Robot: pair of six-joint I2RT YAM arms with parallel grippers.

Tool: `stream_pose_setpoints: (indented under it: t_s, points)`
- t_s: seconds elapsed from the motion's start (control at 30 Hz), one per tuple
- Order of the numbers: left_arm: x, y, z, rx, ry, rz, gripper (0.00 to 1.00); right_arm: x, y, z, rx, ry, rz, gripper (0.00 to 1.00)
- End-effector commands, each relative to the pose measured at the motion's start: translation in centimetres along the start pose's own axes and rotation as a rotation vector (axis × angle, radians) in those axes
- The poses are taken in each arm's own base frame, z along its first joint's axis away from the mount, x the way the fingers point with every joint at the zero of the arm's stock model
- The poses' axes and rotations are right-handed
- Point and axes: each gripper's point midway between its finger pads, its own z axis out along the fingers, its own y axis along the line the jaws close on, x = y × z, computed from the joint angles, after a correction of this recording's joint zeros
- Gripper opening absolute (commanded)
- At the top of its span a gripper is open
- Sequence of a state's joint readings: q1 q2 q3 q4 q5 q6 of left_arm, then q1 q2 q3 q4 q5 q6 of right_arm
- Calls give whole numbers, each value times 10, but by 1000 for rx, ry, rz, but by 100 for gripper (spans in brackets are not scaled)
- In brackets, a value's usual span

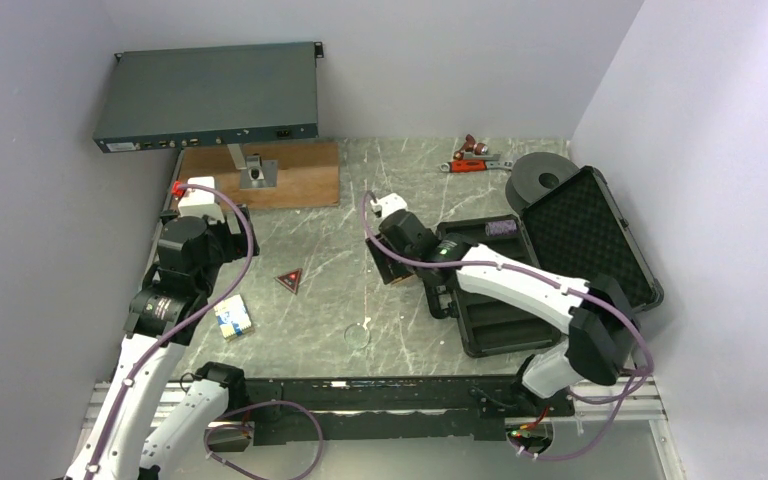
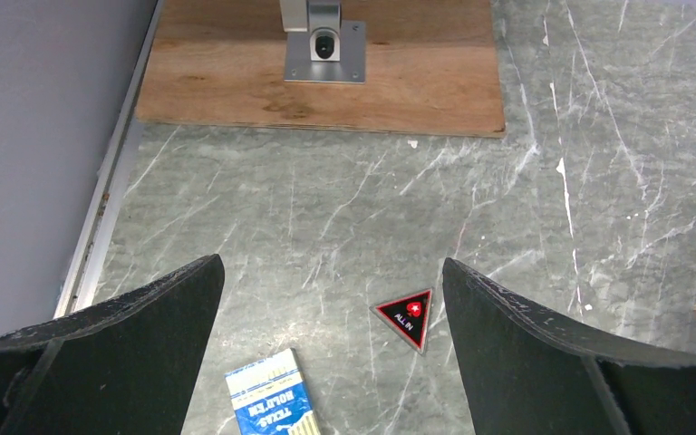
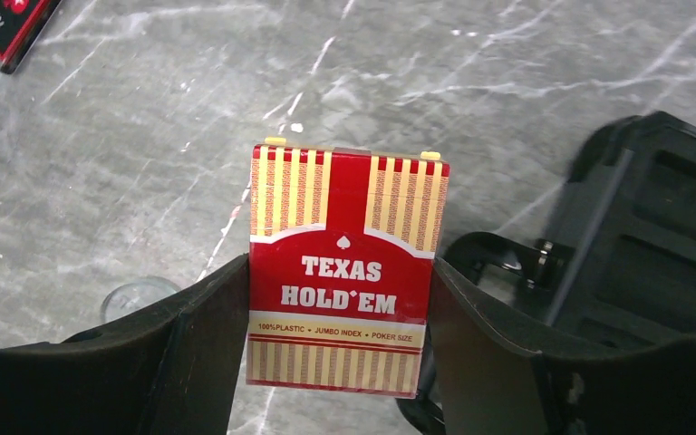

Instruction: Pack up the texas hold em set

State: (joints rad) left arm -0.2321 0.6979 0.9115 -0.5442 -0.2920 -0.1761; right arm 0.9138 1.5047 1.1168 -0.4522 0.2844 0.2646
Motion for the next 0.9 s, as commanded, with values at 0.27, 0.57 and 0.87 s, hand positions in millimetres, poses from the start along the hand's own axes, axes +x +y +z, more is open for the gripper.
stream_pose_setpoints:
  t_s: [0.27,0.57,0.87]
  points:
    - [-19,-4,-8,34,-61,-3,99,-11,-71,-36,161,-108,24,36]
    - [-19,-6,-9,46,-66,-3,100,9,-101,-43,217,-127,130,23]
    - [-16,-8,-6,57,-55,-1,99,31,-134,-56,341,-146,197,0]
